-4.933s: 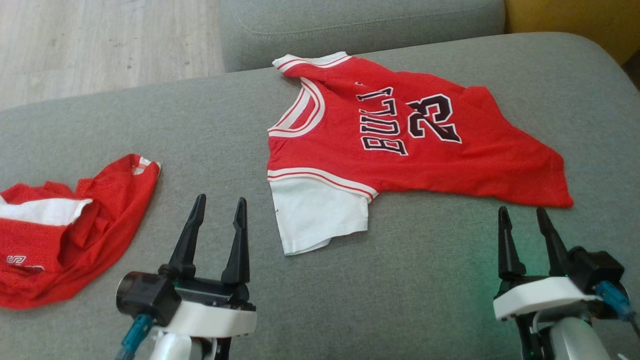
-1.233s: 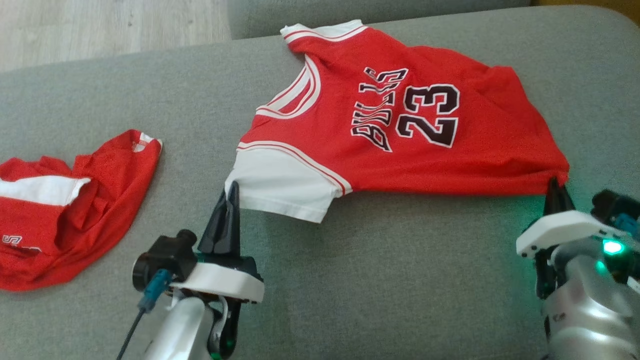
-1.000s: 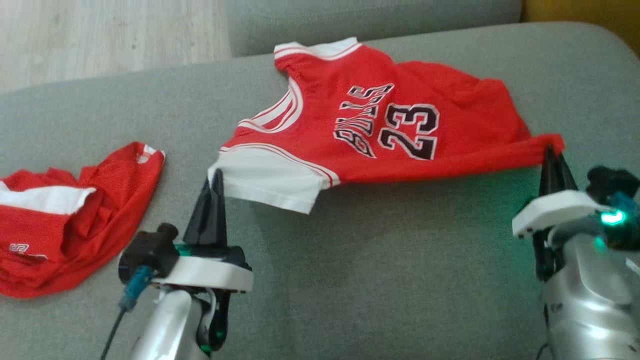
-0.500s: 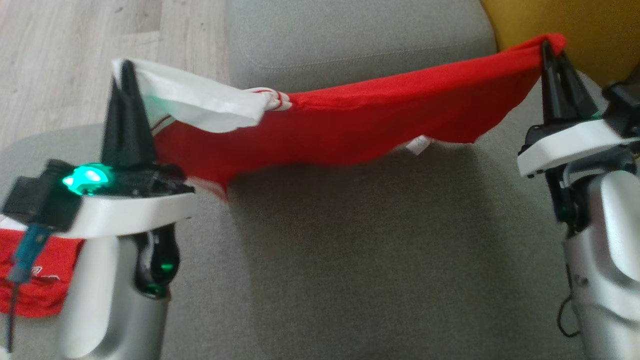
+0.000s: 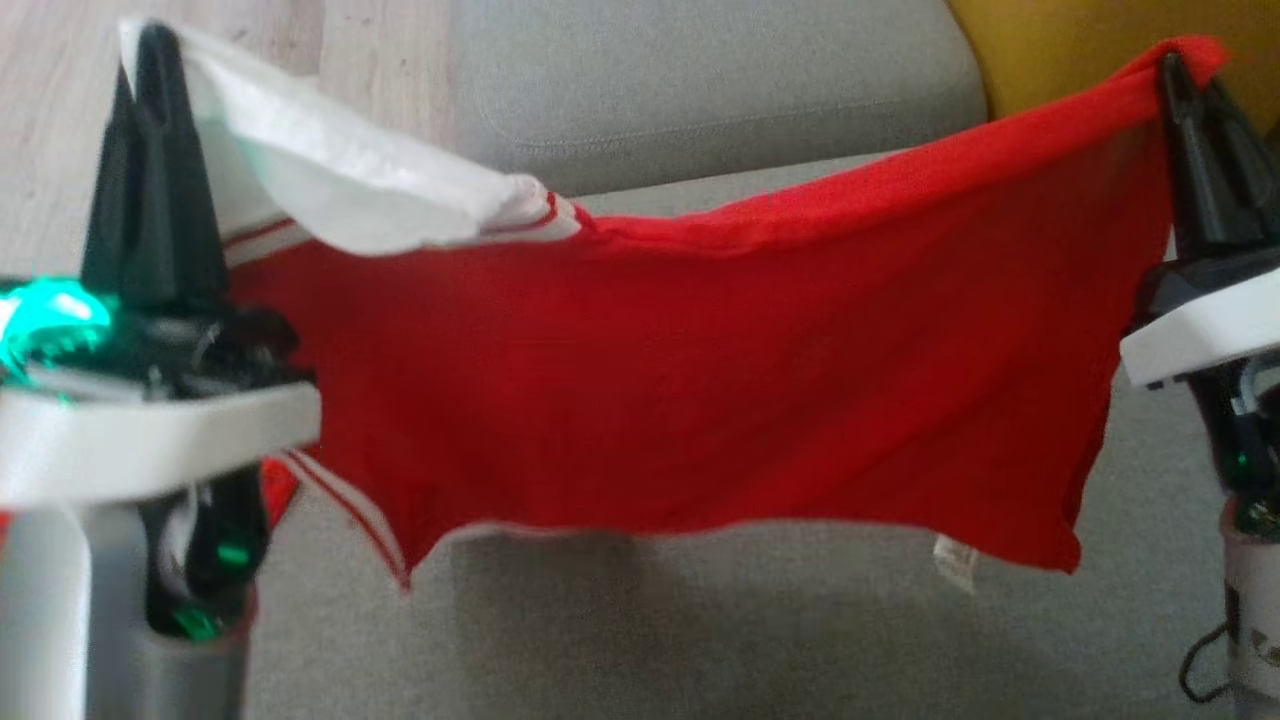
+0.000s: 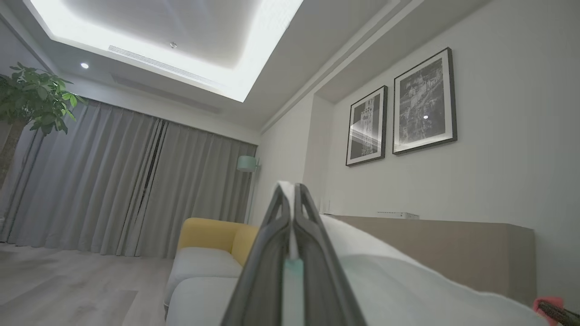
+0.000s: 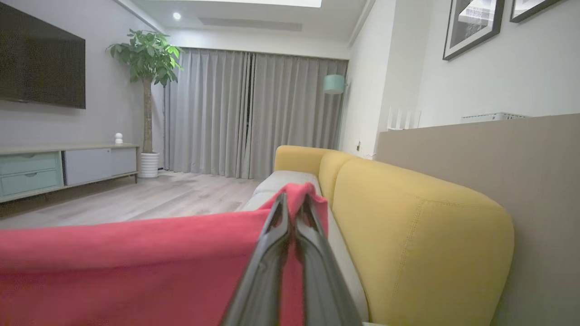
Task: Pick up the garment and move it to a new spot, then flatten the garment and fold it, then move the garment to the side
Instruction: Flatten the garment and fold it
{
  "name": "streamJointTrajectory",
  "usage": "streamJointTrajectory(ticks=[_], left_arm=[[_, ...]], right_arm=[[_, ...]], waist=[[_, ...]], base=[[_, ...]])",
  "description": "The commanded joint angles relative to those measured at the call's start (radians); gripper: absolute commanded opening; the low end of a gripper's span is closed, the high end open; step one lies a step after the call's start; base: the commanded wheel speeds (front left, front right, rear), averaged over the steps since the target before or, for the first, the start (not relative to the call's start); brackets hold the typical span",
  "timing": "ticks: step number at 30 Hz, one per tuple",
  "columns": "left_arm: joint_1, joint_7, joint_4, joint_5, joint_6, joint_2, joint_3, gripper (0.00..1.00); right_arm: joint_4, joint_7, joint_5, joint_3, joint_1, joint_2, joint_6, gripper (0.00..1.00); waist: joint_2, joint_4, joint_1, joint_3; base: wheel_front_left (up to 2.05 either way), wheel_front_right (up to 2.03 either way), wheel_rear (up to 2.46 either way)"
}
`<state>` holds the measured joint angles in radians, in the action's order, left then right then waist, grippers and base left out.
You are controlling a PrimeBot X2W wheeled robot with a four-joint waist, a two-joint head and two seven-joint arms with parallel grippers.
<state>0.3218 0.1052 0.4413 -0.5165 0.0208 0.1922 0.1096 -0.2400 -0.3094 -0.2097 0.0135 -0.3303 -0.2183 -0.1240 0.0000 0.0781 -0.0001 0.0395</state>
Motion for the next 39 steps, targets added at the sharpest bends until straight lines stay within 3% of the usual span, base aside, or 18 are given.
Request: streamJointTrajectory(ticks=[1, 6, 11, 17, 22, 29, 34, 39], left_arm=[[0.083, 0.012, 0.027, 0.003, 0.003, 0.037, -0.044, 0.00], [0.266, 0.086, -0.129, -0.024, -0.020, 0.060, -0.029, 0.00], [0.601, 0.083, -0.428, -0.011, -0.081, 0.090, -0.011, 0.00], [1.021, -0.063, -0.784, 0.046, -0.112, 0.097, -0.004, 0.00], [1.197, -0.199, -1.002, 0.059, -0.129, 0.079, 0.009, 0.00], [1.143, -0.274, -1.178, 0.027, -0.149, 0.048, 0.087, 0.00], [0.950, -0.293, -1.204, -0.024, -0.151, 0.049, 0.163, 0.00], [0.695, -0.276, -1.148, -0.091, -0.151, 0.096, 0.266, 0.00]], right_arm=[[-0.035, -0.015, -0.003, -0.014, -0.038, -0.007, -0.007, 0.00], [0.016, -0.096, -0.001, -0.061, -0.166, -0.037, -0.007, 0.00], [0.247, -0.063, -0.015, -0.123, -0.490, -0.068, -0.007, 0.00], [0.634, 0.170, 0.051, -0.131, -0.930, -0.036, -0.007, 0.00], [0.895, 0.376, 0.138, -0.109, -1.113, 0.000, -0.007, 0.00], [1.160, 0.494, 0.166, -0.127, -1.059, -0.008, -0.007, 0.00], [1.302, 0.524, 0.150, -0.179, -0.906, -0.018, -0.007, 0.00], [1.390, 0.516, 0.089, -0.297, -0.750, -0.016, -0.007, 0.00]], waist=[[0.0000, 0.001, 0.0001, -0.010], [0.0000, 0.004, 0.0001, -0.101], [0.0000, -0.002, 0.0001, -0.266], [0.0000, -0.019, 0.0001, -0.390], [0.0000, -0.038, 0.0001, -0.406], [0.0000, -0.070, 0.0001, -0.418], [0.0000, -0.092, 0.0001, -0.398], [0.0000, -0.108, 0.0001, -0.345]], base=[[0.00, 0.00, 0.00], [0.00, 0.00, 0.00], [0.00, 0.00, 0.00], [0.00, 0.00, 0.00], [0.00, 0.00, 0.00], [0.00, 0.00, 0.00], [0.00, 0.00, 0.00], [0.00, 0.00, 0.00]])
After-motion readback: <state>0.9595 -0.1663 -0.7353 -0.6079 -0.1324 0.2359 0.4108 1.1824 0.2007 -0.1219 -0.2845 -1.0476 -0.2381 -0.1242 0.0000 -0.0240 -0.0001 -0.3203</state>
